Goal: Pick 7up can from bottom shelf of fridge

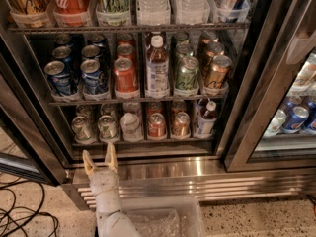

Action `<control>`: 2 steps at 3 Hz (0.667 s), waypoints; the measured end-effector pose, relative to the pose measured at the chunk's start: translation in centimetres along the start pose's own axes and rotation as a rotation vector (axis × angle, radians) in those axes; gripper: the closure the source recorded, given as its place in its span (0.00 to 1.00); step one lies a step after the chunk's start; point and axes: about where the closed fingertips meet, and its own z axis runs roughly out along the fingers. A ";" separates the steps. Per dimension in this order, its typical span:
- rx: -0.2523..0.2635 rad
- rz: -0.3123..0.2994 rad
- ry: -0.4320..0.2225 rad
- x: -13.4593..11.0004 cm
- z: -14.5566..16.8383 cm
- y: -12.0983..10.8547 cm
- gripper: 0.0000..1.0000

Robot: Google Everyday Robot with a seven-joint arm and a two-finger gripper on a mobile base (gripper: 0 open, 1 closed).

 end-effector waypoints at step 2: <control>0.096 -0.166 0.012 -0.3 2.1 -4.5 0.32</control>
Offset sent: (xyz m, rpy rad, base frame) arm 0.0496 -0.0482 0.0244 -0.1495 -0.0161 -0.1536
